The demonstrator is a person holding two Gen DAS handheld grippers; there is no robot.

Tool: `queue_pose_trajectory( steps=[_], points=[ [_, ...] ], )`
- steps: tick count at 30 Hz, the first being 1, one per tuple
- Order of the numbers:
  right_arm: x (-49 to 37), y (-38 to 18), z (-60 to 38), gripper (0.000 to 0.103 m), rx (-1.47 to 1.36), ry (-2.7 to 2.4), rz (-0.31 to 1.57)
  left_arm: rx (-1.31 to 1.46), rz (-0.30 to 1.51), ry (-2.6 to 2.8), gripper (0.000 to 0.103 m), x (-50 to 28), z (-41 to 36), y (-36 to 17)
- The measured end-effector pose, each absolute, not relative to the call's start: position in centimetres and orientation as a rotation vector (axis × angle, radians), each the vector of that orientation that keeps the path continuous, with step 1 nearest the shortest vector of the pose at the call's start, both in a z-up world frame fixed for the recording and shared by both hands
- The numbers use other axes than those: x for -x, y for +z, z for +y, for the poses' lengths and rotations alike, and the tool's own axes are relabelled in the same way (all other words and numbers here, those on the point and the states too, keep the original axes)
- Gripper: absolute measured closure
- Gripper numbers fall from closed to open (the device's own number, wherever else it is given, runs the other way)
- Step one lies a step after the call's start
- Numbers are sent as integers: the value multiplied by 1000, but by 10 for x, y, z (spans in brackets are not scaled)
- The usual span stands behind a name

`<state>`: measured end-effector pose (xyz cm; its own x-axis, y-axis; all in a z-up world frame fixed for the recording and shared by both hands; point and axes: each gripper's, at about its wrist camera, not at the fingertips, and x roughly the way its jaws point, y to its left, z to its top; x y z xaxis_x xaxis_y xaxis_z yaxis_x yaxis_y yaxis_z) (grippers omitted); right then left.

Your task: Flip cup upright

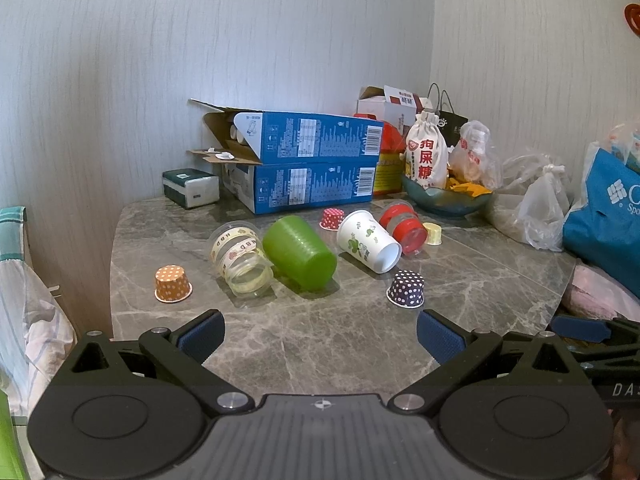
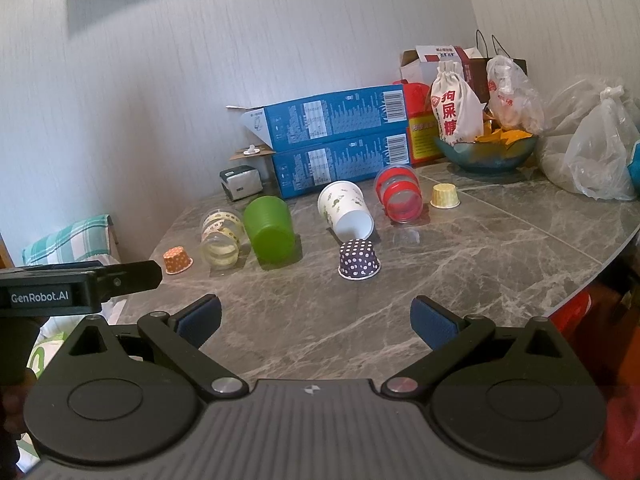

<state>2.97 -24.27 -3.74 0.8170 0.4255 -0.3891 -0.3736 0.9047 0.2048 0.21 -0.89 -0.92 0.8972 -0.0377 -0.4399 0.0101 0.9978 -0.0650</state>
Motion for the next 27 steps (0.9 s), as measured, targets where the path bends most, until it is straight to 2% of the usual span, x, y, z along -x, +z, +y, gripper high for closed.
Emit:
queue_pose_trajectory(
  steps=[23, 27],
  points=[
    [-29, -39, -244, 1, -116, 424, 457, 70, 469, -31, 0, -4, -11, -10],
    [-34, -37, -242, 1, -94, 411, 530, 85, 482, -28, 0, -10, -8, -9]
  ],
)
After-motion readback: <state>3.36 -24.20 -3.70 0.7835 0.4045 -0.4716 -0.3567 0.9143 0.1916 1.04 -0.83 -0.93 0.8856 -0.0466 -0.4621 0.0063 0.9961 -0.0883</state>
